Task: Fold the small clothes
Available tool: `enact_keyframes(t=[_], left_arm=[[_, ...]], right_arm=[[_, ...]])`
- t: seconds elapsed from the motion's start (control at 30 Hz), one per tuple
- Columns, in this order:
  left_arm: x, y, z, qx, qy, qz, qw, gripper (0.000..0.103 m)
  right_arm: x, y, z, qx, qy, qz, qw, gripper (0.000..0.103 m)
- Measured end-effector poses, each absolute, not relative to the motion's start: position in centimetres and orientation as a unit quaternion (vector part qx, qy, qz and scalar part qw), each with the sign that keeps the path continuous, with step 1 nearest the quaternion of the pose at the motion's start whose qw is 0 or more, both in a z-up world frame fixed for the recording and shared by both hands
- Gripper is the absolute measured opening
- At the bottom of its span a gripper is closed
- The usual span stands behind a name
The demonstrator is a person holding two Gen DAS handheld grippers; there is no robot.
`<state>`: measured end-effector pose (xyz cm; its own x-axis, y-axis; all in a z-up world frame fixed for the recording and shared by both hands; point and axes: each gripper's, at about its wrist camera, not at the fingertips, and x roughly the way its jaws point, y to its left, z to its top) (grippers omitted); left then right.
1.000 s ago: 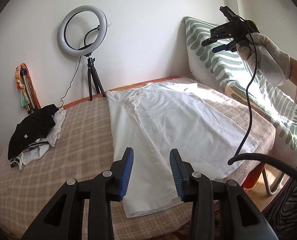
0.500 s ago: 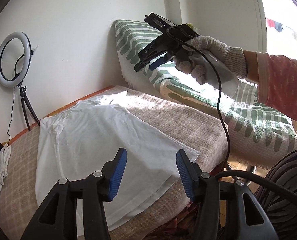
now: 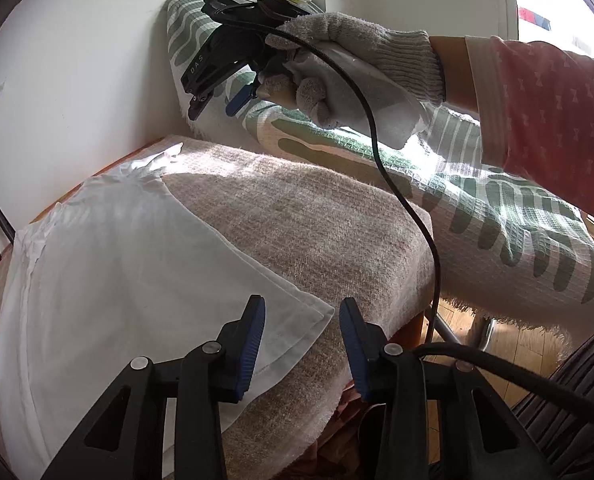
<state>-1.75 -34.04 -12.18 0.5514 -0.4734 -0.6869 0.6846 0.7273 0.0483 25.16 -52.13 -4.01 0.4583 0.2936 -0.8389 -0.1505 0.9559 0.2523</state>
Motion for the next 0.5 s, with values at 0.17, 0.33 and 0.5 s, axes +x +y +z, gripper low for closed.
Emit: enact_keyframes(t=[0.17, 0.33, 0.5], left_arm=[[-0.5, -34.5, -13.4, 0.148, 0.354, -0.324, 0.865, 0.035], [-0.2, -34.8, -14.0, 0.151, 0.356, -0.326, 0.862, 0.033], [0.3, -34.7, -14.1, 0.138, 0.357, -0.336, 0.861, 0.017]], right_arm=[[27.4, -52.4, -6.0, 0.115, 0.512, 0.141, 0.839, 0.054], [29.6, -51.5, -8.5, 0.153, 0.528, 0.158, 0.82, 0.054], [31.6, -50.7, -10.7, 0.192, 0.537, 0.167, 0.804, 0.054]])
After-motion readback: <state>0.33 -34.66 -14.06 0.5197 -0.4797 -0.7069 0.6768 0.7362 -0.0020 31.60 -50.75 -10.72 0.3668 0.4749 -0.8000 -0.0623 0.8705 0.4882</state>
